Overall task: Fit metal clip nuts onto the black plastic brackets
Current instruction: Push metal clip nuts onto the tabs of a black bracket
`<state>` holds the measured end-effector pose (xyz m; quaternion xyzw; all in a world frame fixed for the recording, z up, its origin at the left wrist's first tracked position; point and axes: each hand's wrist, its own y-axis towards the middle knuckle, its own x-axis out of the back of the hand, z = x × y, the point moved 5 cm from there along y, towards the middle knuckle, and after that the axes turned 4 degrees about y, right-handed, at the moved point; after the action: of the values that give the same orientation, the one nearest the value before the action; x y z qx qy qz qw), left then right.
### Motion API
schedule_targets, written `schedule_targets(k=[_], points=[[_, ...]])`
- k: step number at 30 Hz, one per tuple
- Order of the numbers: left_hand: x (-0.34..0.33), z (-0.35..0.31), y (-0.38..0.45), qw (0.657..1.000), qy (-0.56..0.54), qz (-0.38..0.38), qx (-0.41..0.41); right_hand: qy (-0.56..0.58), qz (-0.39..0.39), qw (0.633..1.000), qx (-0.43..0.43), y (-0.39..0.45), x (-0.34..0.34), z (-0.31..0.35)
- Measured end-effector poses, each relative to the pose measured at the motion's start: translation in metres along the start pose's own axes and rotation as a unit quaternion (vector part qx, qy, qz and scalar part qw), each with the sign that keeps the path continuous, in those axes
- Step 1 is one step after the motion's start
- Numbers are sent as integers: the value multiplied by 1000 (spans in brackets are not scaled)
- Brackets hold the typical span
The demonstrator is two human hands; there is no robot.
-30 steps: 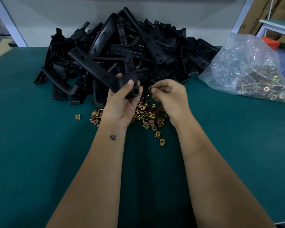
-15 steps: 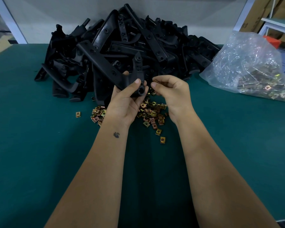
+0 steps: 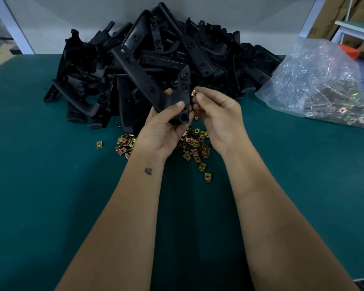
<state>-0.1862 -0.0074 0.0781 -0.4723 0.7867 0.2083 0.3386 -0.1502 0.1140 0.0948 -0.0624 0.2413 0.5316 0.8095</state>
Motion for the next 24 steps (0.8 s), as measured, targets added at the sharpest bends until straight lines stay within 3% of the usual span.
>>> schedule_targets(k=[18,24], points=[[-3,4,0,999,26,16,28,35,-8,999,-23,2,4,1],[-3,4,-1,999,30,27,31,61,11,995,-73,0,2,-4]])
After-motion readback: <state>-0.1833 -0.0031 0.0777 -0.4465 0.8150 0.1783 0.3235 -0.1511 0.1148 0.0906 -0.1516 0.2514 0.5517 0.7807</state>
